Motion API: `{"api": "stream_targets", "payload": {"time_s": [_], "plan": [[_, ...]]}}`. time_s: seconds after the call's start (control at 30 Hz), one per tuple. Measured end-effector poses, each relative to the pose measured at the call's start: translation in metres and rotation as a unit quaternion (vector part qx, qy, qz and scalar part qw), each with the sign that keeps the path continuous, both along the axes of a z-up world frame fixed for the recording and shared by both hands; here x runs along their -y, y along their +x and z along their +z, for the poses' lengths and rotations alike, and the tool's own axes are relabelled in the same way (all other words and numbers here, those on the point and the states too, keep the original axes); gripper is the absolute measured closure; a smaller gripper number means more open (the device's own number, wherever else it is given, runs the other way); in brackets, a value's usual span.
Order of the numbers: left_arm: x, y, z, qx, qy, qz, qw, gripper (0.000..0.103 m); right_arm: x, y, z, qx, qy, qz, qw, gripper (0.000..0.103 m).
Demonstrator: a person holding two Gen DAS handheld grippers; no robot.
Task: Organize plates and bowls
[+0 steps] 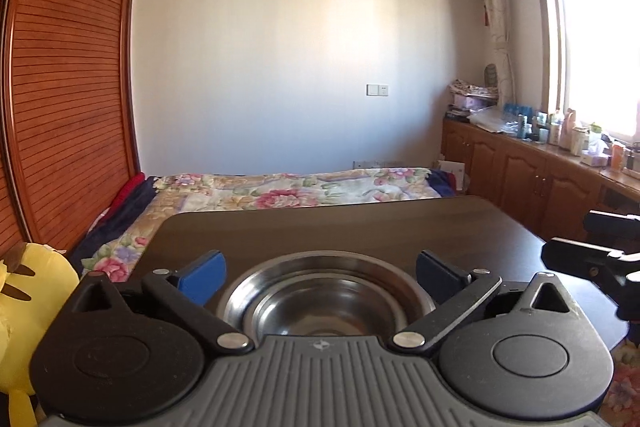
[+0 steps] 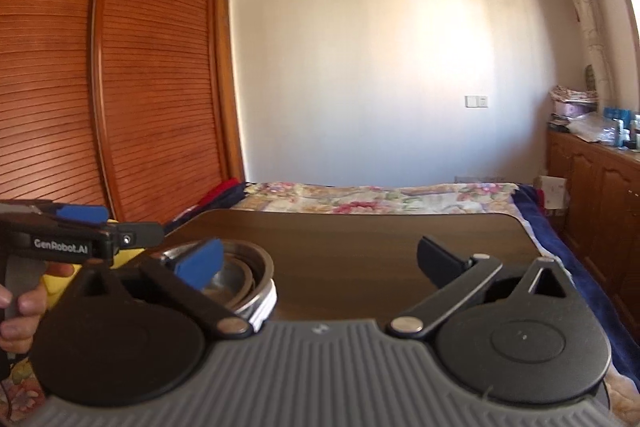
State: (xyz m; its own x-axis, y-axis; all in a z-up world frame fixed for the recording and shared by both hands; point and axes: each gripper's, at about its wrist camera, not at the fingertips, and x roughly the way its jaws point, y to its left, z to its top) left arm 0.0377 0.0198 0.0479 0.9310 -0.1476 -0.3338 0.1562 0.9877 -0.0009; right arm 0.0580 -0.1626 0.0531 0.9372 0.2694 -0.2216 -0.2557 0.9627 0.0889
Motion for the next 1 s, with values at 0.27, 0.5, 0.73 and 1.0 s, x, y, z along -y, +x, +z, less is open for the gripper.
{"api": "stream_targets", "payload": {"time_s": [0.27, 0.5, 0.73, 1.0], "plan": [[0.012, -0.008, 0.005, 0.002, 0.02, 0.003, 0.9998, 0.0, 0.016, -0.002, 0.0, -0.005, 0.003, -0.051, 0.999, 0.0], [0.013, -0.011, 0.007, 0.015, 0.023, 0.0, 0.9996, 0.0, 0.022, -0.001, -0.002, 0.002, -0.005, -0.088, 0.996, 0.0], [0.015, -0.011, -0.002, 0.011, 0.025, 0.008, 0.9996, 0.0, 0.017, -0.003, -0.005, 0.003, -0.01, -0.09, 0.996, 0.0], [0.014, -0.006, -0.013, -0.002, 0.022, 0.015, 0.9996, 0.0, 0.012, -0.004, -0.009, 0.0, -0.016, -0.089, 0.996, 0.0]]}}
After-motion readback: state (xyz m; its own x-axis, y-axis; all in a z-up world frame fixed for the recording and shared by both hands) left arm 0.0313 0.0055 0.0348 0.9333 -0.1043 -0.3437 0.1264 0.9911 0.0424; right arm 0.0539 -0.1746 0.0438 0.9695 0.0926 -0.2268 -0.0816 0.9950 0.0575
